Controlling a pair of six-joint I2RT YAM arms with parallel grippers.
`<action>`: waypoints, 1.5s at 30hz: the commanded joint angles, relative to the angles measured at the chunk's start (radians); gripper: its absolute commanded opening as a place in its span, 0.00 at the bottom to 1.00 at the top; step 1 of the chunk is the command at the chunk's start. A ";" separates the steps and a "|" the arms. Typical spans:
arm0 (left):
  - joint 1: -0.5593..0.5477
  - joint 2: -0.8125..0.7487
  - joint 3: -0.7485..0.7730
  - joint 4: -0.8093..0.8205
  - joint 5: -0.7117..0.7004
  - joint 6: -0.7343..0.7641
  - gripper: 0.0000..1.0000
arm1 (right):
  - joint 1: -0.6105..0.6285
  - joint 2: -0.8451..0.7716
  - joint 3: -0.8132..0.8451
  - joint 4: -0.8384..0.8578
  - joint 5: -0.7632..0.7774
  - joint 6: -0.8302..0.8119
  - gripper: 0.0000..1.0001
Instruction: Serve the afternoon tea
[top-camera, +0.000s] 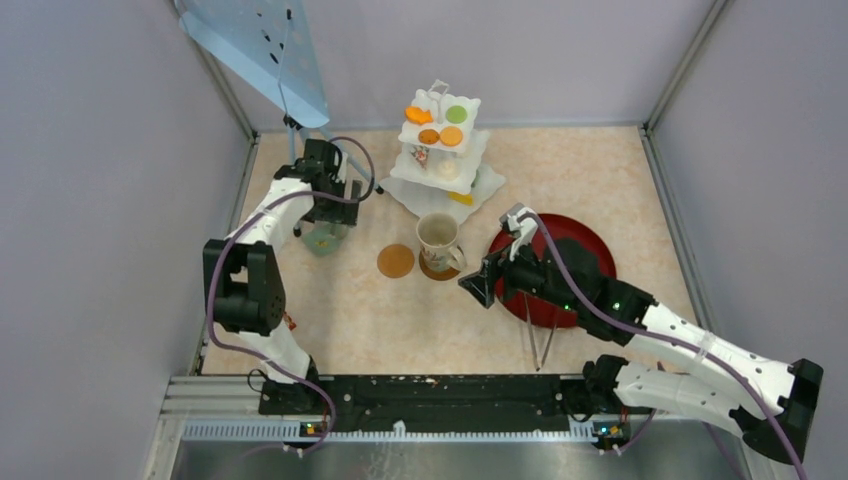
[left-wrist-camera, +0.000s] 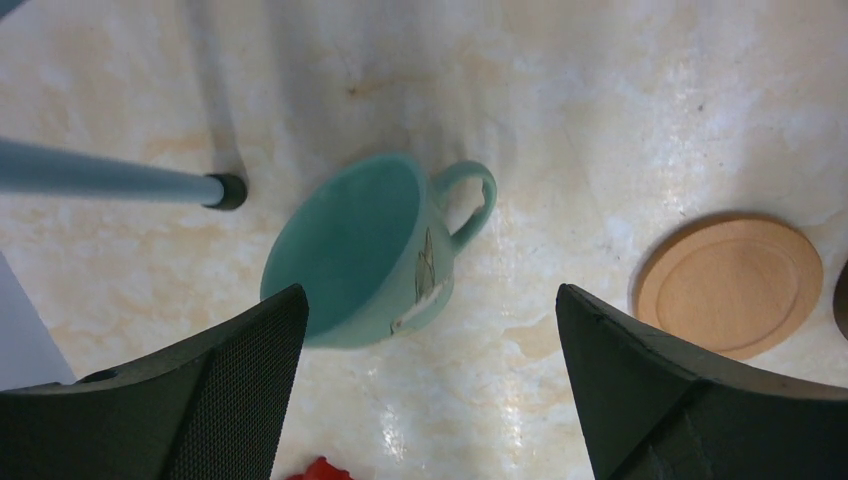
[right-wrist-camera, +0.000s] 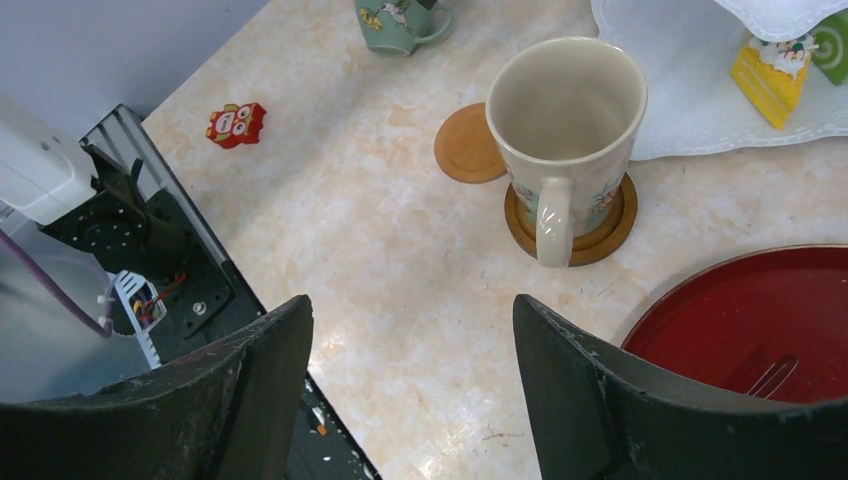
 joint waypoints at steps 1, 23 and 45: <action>0.014 0.076 0.087 -0.003 0.001 0.068 0.99 | -0.004 -0.034 -0.013 -0.001 -0.008 -0.025 0.73; 0.003 -0.001 -0.106 0.028 -0.036 -0.078 0.78 | -0.004 -0.027 -0.025 0.012 -0.002 -0.030 0.73; -0.178 0.017 -0.183 0.110 -0.284 -0.177 0.55 | -0.003 -0.060 -0.030 -0.028 0.010 0.065 0.72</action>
